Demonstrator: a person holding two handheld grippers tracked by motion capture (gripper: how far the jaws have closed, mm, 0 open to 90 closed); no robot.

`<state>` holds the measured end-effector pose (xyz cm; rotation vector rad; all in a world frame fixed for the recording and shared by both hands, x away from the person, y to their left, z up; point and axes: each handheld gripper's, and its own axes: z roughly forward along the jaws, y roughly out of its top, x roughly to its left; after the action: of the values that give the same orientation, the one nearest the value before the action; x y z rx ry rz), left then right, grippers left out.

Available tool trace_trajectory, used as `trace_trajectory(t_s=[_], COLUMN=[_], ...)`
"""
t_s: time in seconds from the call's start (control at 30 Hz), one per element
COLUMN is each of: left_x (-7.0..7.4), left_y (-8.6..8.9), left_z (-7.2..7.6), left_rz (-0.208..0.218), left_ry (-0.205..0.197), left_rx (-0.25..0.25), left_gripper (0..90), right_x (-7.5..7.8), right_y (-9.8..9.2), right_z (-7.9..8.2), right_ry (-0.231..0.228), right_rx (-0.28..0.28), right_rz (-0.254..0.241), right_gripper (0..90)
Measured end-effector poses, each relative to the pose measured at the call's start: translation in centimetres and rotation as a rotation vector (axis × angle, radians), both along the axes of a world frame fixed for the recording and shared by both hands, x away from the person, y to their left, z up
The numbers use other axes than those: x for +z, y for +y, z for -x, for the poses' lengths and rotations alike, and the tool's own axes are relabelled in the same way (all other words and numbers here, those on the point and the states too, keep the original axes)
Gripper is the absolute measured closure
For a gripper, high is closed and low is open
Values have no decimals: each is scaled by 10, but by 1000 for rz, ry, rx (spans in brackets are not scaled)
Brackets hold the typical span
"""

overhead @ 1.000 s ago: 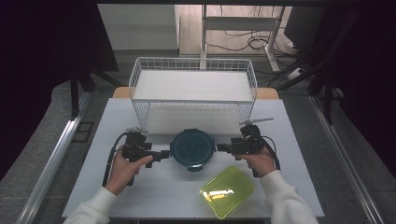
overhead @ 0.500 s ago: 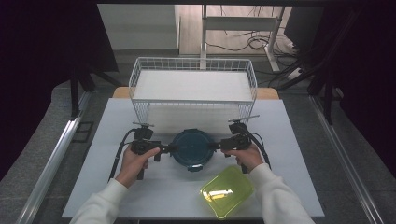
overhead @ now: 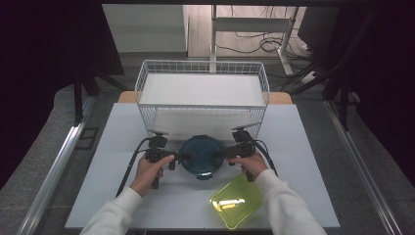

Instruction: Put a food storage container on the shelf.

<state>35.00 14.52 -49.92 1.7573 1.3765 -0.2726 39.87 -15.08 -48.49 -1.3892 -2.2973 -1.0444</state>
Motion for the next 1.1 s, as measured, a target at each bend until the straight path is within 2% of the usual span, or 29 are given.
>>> trace_trajectory(t_s=[0.1, 0.33, 0.6, 0.73, 0.77, 0.9, 1.1], left_x=[-3, -9, -12, -13, -13, -12, -9], left_y=[1, -3, -6, -6, -5, -5, -4], left_z=[-2, -2, -4, -4, -5, -5, -2], left_rz=[9, 2, 33, 38, 40, 50, 57], left_ry=[14, 32, 68, 67, 71, 86, 92], left_rx=[2, -13, -23, -15, -15, -1, 9], left_gripper=[96, 125, 212, 230, 233, 250, 284], right_x=[-1, -5, -9, -9, -10, -11, -7], right_y=[1, 5, 6, 5, 3, -1, -4], right_z=[-1, -4, -7, -9, -11, -12, -9], right_ry=[-10, 28, 71, 102, 126, 159, 175], right_rx=[-8, 5, -7, -18, -29, -50, -74], right_rz=[-2, -8, -18, -21, -32, -53, -69], right_gripper=[137, 139, 161, 210, 233, 270, 318])
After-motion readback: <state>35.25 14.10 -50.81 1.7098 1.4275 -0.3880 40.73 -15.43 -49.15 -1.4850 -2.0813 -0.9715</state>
